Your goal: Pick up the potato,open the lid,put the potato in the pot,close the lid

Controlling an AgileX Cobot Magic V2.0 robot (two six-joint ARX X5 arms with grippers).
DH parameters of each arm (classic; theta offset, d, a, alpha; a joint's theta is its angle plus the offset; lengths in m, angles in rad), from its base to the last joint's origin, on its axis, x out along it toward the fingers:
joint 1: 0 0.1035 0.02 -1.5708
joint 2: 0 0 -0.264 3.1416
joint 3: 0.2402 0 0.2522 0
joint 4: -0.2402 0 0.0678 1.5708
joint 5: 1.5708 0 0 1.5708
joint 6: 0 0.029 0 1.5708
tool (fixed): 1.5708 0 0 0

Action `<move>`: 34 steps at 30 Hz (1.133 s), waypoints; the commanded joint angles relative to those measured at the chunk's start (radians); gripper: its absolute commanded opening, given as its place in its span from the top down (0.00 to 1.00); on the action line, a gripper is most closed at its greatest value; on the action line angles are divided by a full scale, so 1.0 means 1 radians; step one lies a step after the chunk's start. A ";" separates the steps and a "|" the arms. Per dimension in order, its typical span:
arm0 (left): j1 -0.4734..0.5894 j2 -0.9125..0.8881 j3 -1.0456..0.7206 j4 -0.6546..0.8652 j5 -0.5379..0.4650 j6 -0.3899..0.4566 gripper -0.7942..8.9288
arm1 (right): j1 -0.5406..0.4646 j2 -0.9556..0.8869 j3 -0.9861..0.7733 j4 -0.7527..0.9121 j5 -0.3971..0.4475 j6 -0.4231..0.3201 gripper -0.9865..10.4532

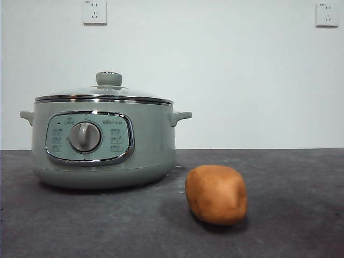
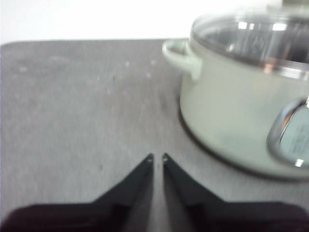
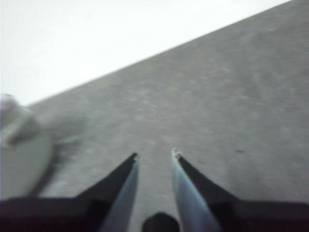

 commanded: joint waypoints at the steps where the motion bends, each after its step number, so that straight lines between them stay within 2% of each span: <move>1: 0.003 0.012 0.046 0.008 0.027 -0.045 0.67 | 0.000 0.000 0.040 -0.004 -0.056 0.072 0.74; 3: 0.003 0.033 0.079 0.009 0.052 -0.056 0.62 | 0.000 0.005 0.076 -0.039 -0.086 0.089 0.74; 5: 0.003 0.056 0.109 0.003 0.077 -0.061 0.62 | 0.000 0.014 0.108 -0.071 -0.093 0.111 0.73; 7: 0.003 0.090 0.153 -0.026 0.103 -0.066 0.58 | 0.000 0.034 0.149 -0.115 -0.098 0.116 0.63; 9: 0.003 0.132 0.195 -0.038 0.138 -0.116 0.40 | 0.000 0.064 0.189 -0.148 -0.120 0.121 0.50; 11: 0.003 0.176 0.232 -0.047 0.180 -0.143 0.32 | 0.000 0.099 0.225 -0.175 -0.163 0.123 0.44; 14: 0.003 0.254 0.298 -0.089 0.254 -0.142 0.33 | 0.000 0.172 0.282 -0.214 -0.242 0.122 0.39; 17: 0.003 0.333 0.372 -0.151 0.288 -0.142 0.33 | 0.000 0.260 0.340 -0.245 -0.315 0.113 0.28; 21: 0.003 0.435 0.478 -0.247 0.358 -0.140 0.33 | 0.001 0.410 0.433 -0.307 -0.453 0.087 0.27; 25: 0.003 0.517 0.565 -0.314 0.416 -0.138 0.33 | 0.008 0.555 0.531 -0.394 -0.543 0.054 0.27; 30: 0.003 0.610 0.660 -0.406 0.476 -0.138 0.33 | 0.072 0.730 0.661 -0.537 -0.538 -0.010 0.28; 34: 0.002 0.695 0.748 -0.508 0.497 -0.129 0.33 | 0.188 0.872 0.740 -0.574 -0.450 -0.026 0.28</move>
